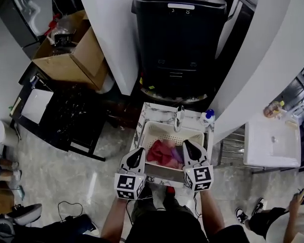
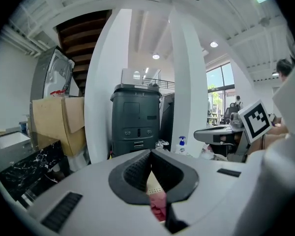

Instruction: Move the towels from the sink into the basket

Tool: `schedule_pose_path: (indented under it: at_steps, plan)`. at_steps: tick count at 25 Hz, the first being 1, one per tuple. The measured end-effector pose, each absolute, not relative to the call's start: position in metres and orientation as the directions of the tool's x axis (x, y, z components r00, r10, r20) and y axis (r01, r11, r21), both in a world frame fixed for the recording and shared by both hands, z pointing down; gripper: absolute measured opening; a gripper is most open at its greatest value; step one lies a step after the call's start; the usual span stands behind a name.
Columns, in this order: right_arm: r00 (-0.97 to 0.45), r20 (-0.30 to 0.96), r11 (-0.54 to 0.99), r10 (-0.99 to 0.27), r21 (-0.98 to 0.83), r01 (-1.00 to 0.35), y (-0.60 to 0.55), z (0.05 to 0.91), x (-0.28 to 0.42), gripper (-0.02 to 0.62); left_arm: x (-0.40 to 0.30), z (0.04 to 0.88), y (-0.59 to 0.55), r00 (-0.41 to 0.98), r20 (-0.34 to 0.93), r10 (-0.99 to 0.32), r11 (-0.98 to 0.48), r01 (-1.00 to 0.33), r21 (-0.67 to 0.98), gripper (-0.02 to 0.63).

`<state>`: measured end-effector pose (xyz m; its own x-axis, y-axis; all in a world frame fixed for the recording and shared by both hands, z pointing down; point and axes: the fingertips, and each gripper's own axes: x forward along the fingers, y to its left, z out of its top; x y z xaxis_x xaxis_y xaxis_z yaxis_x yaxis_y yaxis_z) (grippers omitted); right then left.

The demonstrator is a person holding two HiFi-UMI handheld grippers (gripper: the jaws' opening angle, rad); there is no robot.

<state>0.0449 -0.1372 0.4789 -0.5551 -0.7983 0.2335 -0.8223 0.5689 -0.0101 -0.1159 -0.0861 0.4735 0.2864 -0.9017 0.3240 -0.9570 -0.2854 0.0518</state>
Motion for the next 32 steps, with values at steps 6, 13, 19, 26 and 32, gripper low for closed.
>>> schedule_pose_path:
  at_steps: [6, 13, 19, 26, 32]
  plan:
    - [-0.562, 0.175, 0.57, -0.808, -0.004, -0.822, -0.123, 0.45, 0.066, 0.04, -0.105, 0.454, -0.077, 0.278, 0.293, -0.915, -0.283, -0.959, 0.024, 0.008]
    - [-0.561, 0.177, 0.57, -0.809, 0.0, -0.822, -0.101, 0.449, 0.092, 0.04, -0.098, 0.454, -0.063, 0.258, 0.298, -0.919, -0.267, -0.964, 0.013, 0.008]
    - [-0.542, 0.19, 0.551, -0.819, -0.006, -0.835, -0.09, 0.458, 0.107, 0.04, -0.09, 0.461, -0.055, 0.267, 0.309, -0.913, -0.277, -0.961, 0.011, 0.008]
    - [-0.534, 0.205, 0.543, -0.82, -0.018, -0.84, -0.089, 0.465, 0.113, 0.04, -0.087, 0.462, -0.058, 0.271, 0.313, -0.91, -0.283, -0.959, 0.009, 0.008]
    - [-0.533, 0.198, 0.54, -0.822, -0.025, -0.841, -0.091, 0.463, 0.115, 0.04, -0.083, 0.459, -0.06, 0.276, 0.317, -0.908, -0.29, -0.957, 0.003, 0.008]
